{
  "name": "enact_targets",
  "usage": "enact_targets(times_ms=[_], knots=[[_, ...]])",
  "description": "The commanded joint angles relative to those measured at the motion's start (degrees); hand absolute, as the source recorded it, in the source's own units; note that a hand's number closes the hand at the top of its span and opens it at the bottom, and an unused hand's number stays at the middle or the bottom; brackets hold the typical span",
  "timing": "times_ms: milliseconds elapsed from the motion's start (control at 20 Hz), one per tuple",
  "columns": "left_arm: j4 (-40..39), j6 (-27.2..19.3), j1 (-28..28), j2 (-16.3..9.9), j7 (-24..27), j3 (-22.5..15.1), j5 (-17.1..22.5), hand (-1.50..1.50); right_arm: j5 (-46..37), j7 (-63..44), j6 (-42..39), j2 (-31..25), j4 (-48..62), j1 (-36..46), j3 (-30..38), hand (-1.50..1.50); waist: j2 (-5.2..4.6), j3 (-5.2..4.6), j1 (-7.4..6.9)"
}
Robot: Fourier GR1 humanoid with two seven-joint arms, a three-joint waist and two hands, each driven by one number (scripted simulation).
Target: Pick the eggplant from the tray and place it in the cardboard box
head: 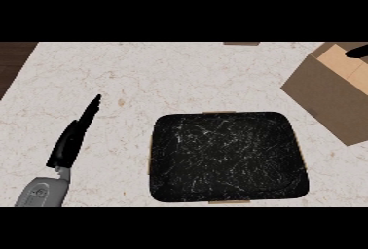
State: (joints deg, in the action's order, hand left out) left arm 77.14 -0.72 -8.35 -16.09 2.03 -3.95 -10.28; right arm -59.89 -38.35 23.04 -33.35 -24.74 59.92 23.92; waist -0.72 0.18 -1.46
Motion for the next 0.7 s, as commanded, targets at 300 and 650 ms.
enact_targets(times_ms=[300,650], knots=[[-0.02,-1.34,1.96,0.89,0.59,-0.37,-1.68,0.00,15.07,15.90,17.02,1.11,-6.43,-5.43,12.21,-1.50,0.51,-0.03,0.60],[0.98,0.51,-1.45,0.77,-3.40,0.72,-0.53,0.00,24.85,30.06,23.52,1.76,-12.77,-13.59,17.82,-1.50,0.71,-0.07,1.32]])
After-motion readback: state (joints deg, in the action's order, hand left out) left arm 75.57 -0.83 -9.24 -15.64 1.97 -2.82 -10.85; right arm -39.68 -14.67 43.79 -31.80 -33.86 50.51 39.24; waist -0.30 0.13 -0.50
